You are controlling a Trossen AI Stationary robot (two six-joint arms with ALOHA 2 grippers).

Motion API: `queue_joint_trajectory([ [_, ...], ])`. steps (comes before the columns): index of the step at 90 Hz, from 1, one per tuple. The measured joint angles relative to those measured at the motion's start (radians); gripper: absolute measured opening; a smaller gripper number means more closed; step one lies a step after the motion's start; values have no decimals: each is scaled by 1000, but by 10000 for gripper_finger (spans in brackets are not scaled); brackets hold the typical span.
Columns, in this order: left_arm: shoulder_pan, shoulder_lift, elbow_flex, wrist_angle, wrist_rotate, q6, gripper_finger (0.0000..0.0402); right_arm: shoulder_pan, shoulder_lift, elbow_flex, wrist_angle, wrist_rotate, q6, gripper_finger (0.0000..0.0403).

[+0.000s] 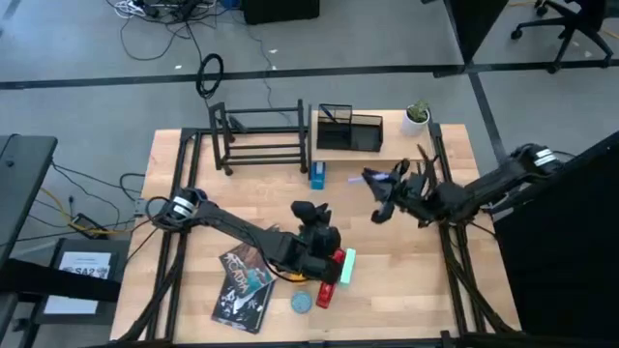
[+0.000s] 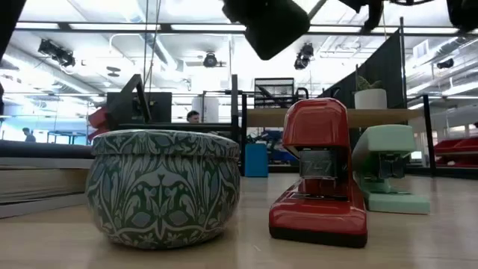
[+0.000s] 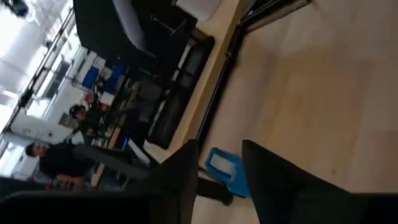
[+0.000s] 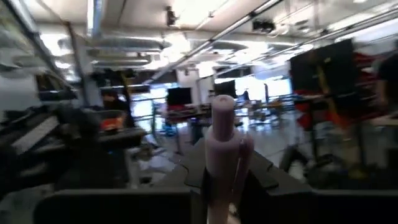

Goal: Stock shelves
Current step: Put the purple ballpen on the pen holder

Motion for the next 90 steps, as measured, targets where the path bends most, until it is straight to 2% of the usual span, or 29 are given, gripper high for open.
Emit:
queue_joint_trajectory([
  [8,-3,0,0,-6,3,-26,110,-74,-32,97,-193,-51,-33,18],
  [16,-4,0,0,-5,29,-45,111,-170,-29,247,-468,-118,-32,18],
  [26,-1,1,0,-4,65,-52,111,-313,42,455,-803,-208,-10,18],
  [35,-2,1,0,-4,67,-69,111,-459,126,606,-986,-333,-6,18],
  [49,-2,1,0,-4,113,-104,111,-692,246,765,-1110,-590,21,18],
  [64,-1,1,0,-2,201,-130,111,-893,348,814,-1168,-784,61,19],
  [77,-2,1,0,-2,212,-144,111,-994,427,813,-1201,-919,120,19],
  [90,-2,1,0,-3,213,-144,111,-1022,463,813,-1195,-962,156,27],
])
